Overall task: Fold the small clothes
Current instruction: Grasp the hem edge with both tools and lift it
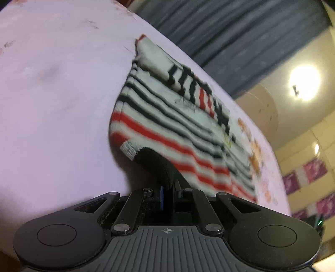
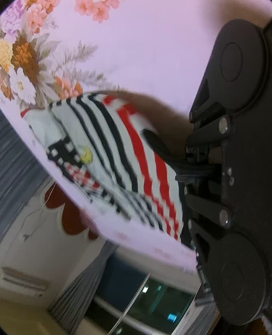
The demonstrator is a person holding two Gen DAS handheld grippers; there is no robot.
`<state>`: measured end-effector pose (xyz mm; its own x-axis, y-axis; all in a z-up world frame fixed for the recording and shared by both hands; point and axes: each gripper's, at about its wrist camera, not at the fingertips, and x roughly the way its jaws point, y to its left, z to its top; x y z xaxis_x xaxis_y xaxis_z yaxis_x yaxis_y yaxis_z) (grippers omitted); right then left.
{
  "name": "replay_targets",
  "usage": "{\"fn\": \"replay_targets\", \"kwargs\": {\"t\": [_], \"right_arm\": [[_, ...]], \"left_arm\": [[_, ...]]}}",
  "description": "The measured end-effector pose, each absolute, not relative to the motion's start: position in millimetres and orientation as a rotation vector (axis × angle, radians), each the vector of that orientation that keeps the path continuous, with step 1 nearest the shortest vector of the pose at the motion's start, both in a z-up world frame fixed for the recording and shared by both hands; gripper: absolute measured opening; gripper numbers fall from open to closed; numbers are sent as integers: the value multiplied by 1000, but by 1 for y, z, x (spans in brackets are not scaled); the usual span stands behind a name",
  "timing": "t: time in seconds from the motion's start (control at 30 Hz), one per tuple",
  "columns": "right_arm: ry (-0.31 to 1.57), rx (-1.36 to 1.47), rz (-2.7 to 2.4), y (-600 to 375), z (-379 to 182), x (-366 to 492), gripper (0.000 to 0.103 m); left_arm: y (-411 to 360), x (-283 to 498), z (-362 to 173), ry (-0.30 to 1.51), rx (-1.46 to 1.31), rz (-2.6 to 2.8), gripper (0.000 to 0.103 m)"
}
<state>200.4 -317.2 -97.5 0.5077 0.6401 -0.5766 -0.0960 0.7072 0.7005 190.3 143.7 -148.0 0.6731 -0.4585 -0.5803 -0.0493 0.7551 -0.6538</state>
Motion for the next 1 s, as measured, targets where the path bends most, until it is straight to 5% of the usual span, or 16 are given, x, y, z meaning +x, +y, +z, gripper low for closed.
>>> {"fn": "replay_targets", "kwargs": {"t": [0.37, 0.73, 0.77, 0.8, 0.83, 0.87, 0.9, 1.0], "right_arm": [[705, 635, 377, -311, -28, 377, 6], [870, 735, 258, -302, -91, 540, 10], [860, 732, 257, -302, -93, 543, 24], [842, 717, 235, -302, -91, 542, 53], [793, 692, 208, -302, -84, 537, 69], [736, 672, 210, -304, -77, 531, 84], [699, 646, 227, -305, -72, 526, 78], [687, 514, 247, -303, -64, 517, 68]], "left_arm": [[148, 392, -89, 636, -651, -284, 6], [132, 545, -116, 734, -546, -307, 8], [134, 545, -115, 726, -569, -318, 13], [137, 543, -116, 709, -585, -330, 31], [140, 537, -114, 675, -585, -322, 58], [140, 529, -109, 627, -552, -283, 71], [142, 524, -107, 605, -512, -259, 81], [141, 522, -103, 584, -438, -257, 81]]}}
